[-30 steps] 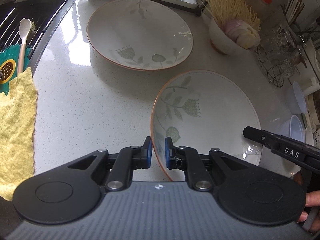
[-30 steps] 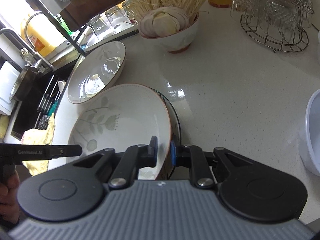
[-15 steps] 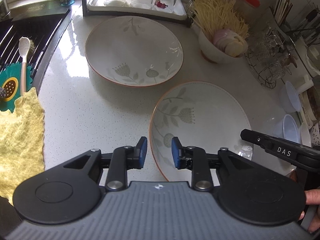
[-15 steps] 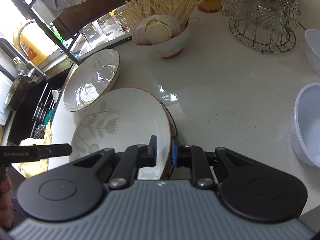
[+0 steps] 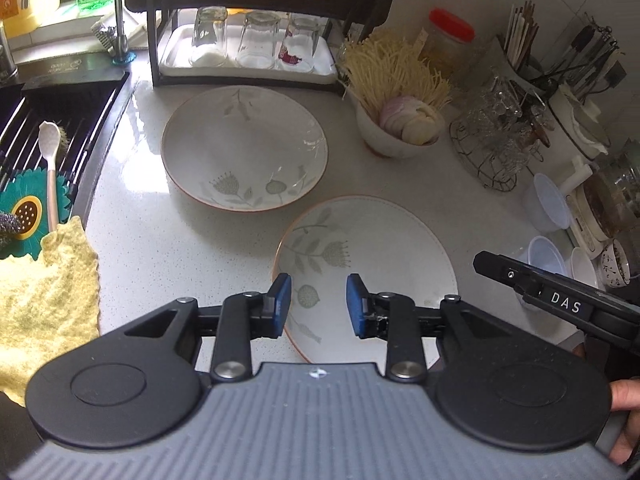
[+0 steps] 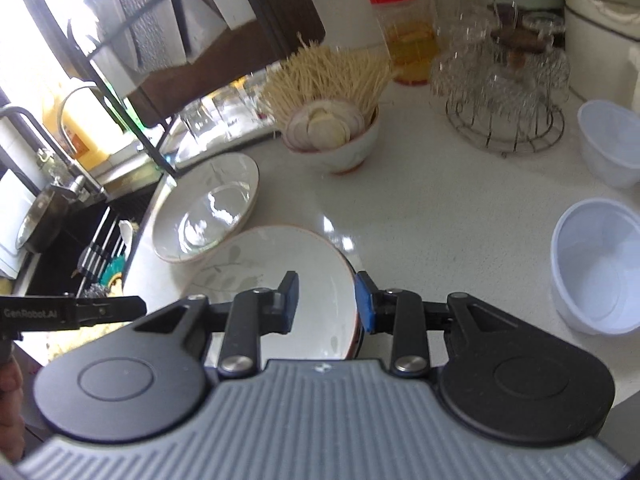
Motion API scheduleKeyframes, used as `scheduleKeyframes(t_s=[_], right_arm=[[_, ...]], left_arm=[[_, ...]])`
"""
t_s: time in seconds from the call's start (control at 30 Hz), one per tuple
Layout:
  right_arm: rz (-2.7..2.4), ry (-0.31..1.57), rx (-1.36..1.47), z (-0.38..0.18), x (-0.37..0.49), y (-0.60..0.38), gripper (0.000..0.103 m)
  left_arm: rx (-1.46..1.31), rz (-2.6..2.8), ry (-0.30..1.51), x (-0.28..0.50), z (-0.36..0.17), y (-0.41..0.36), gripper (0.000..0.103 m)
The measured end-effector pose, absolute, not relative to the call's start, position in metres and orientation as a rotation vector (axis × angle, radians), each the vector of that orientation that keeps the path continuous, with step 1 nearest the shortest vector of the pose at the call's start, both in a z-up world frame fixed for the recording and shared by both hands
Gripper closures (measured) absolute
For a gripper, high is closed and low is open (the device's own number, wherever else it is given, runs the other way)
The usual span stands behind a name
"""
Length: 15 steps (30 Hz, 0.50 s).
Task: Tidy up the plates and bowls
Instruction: 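Open both grippers to release the white plate on the floral plate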
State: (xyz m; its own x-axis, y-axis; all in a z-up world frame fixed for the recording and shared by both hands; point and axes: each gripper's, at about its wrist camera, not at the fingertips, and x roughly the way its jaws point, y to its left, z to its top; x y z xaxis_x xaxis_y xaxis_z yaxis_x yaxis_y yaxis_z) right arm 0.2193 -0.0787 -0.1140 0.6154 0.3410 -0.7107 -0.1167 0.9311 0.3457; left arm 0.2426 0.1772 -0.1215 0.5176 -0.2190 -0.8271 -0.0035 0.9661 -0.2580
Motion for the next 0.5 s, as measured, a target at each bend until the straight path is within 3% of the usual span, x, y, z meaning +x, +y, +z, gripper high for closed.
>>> scheduleKeyframes(t_s=[0.5], right_arm=[[0.297,0.701,0.323,-0.049,0.153,-0.067,0.068]], left_arm=[[-0.176,-0.178,0.874,0.180,-0.060,0.174,0.066]])
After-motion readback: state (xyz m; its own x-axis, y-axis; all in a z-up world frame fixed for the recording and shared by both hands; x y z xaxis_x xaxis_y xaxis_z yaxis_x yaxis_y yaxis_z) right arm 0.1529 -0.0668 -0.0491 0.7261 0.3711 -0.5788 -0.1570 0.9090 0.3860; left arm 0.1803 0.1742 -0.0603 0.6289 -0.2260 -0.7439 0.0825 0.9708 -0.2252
